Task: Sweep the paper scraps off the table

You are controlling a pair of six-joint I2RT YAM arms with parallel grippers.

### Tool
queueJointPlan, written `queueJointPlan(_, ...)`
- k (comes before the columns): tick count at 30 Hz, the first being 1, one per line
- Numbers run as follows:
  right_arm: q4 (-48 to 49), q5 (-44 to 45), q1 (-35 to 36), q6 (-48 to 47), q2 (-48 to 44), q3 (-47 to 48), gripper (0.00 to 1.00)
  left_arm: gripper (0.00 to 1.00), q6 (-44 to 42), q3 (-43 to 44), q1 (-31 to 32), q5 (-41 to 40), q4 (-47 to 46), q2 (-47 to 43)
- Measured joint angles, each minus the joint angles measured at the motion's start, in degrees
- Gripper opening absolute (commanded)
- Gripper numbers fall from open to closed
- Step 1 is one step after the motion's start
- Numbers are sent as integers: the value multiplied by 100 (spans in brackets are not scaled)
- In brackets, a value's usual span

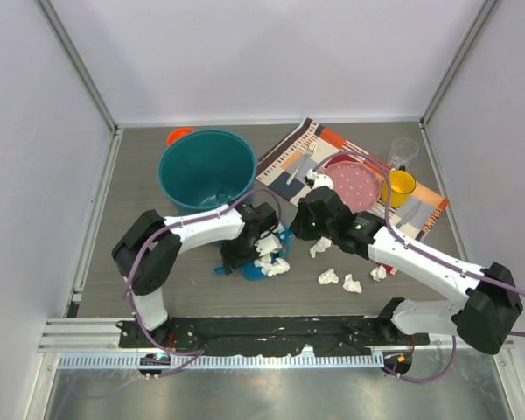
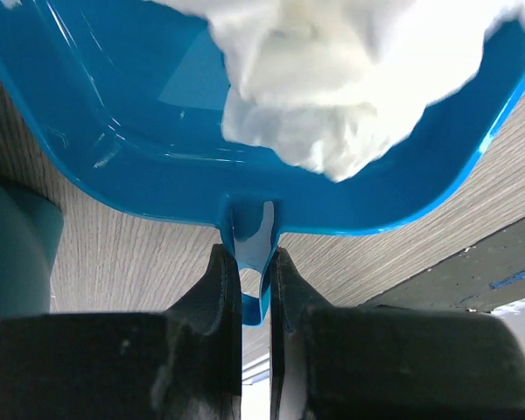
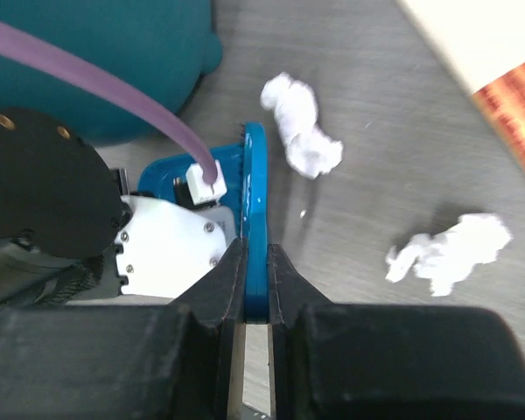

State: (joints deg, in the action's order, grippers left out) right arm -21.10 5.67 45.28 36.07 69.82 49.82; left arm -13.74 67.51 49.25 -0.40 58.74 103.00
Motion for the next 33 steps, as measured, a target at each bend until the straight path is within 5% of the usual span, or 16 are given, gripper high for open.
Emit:
queueJointPlan(6,-772,1095,-96,-732,-26,1012,1,0,4,0,-83,127,-24,0)
queueJointPlan(16,-446,1668,-321,-2339,938,1480,1,0,44,0,-334,175,-33,0)
queueJointPlan(23,-249,1095,-358,-2914,1635,1453,1,0,138,20,-435,175,-68,9)
queueJointPlan(33,518,-621,-365,-2439,308,173,1,0,138,197,-439,173,-118,109)
